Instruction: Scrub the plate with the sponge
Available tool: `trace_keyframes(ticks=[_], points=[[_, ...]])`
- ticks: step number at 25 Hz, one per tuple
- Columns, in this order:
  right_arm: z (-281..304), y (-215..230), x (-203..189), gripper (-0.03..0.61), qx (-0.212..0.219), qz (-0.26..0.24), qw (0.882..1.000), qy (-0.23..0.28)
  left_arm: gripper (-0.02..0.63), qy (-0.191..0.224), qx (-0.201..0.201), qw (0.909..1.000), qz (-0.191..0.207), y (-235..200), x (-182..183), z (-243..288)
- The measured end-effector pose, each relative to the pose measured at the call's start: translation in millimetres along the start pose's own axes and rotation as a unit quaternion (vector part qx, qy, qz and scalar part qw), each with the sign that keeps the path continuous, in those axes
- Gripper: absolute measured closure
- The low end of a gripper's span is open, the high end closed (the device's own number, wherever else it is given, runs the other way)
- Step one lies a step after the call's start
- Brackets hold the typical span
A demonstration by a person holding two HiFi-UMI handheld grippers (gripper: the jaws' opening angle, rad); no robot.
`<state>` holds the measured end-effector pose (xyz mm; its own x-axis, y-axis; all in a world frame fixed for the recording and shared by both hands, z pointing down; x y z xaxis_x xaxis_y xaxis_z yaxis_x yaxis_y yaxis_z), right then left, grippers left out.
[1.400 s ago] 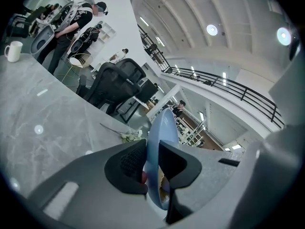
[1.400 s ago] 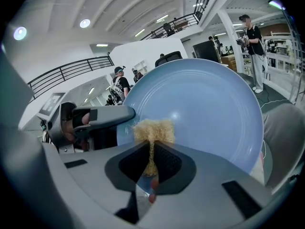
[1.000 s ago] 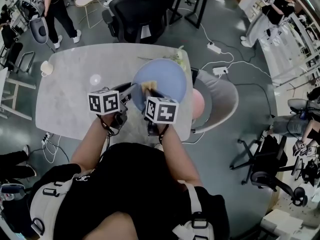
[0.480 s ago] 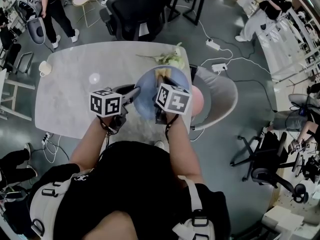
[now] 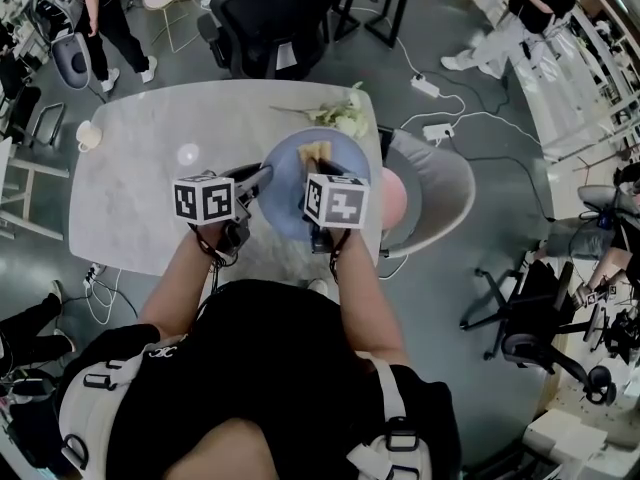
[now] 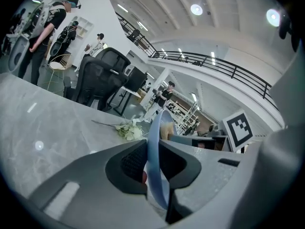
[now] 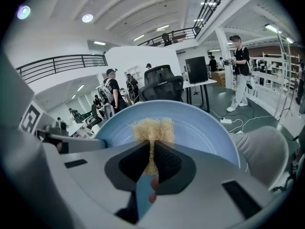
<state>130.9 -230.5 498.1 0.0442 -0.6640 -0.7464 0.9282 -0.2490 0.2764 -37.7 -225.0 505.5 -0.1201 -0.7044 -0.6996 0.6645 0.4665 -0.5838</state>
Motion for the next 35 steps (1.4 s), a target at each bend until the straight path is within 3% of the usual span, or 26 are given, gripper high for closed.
trace_keyframes(ticks=[11, 16, 28, 35], points=[[18.2, -44.3, -52.6, 0.549, 0.067, -0.030, 0.995, -0.072, 0.552, 0.051, 0.032, 0.9967, -0.054, -25.8, 16.5, -9.2], [20.0, -60.2, -72.8, 0.548, 0.093, -0.043, 0.990, -0.096, 0.551, 0.065, 0.033, 0.9957, -0.057, -38.1, 25.7, -22.6], [15.6, -28.3, -33.5, 0.548, 0.049, -0.049, 0.996, -0.057, 0.561, 0.022, 0.036, 0.9990, 0.017, -23.8, 21.9, -24.6], [6.5, 13.1, 10.8, 0.548, -0.009, -0.047, 0.999, -0.015, 0.561, 0.013, 0.006, 0.9998, 0.013, -10.7, 11.6, -18.1]])
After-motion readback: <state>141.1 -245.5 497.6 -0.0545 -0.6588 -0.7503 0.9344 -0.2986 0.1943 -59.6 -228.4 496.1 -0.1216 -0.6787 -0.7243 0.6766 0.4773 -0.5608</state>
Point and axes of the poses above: the fingertips, and each gripper's own axes: z forward along the fingers, y to its right, x out of its top, the point moved 6 cm from there along -z, backward along the fingers
